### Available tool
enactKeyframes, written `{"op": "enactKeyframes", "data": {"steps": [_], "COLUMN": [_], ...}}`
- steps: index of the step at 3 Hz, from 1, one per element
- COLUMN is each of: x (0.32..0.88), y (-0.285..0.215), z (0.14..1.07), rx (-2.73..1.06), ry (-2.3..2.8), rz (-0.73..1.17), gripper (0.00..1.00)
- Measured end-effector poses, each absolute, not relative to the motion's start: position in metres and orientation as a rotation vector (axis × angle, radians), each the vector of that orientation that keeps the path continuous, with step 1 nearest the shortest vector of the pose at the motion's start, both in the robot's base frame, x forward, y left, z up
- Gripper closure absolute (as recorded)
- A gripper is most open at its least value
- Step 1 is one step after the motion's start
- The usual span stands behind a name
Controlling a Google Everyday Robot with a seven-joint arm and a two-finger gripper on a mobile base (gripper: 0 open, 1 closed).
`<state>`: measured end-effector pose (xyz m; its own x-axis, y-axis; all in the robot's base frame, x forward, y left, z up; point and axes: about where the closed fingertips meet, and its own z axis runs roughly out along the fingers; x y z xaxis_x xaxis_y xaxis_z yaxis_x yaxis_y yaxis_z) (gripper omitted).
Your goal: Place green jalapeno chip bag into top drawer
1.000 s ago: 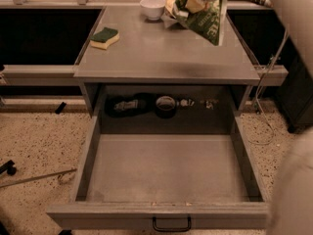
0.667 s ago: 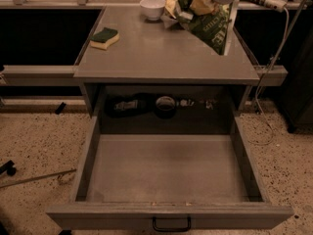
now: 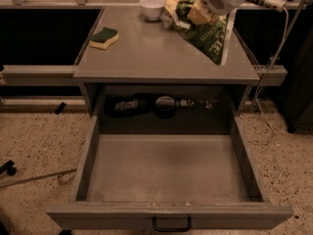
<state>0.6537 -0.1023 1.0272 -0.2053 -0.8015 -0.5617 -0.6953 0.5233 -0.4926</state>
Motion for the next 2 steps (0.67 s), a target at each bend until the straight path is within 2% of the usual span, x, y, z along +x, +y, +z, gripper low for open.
{"op": "enactKeyframes", "data": {"steps": [1,2], "x": [0.615,0.583], "y": [-0.098,-0.102], "z": [1.004,0.94], "rx": [-1.18,-1.162], "ry": [1.969,2.031], "rz": [-0.1,0.003], "gripper": [1.0,1.0]}}
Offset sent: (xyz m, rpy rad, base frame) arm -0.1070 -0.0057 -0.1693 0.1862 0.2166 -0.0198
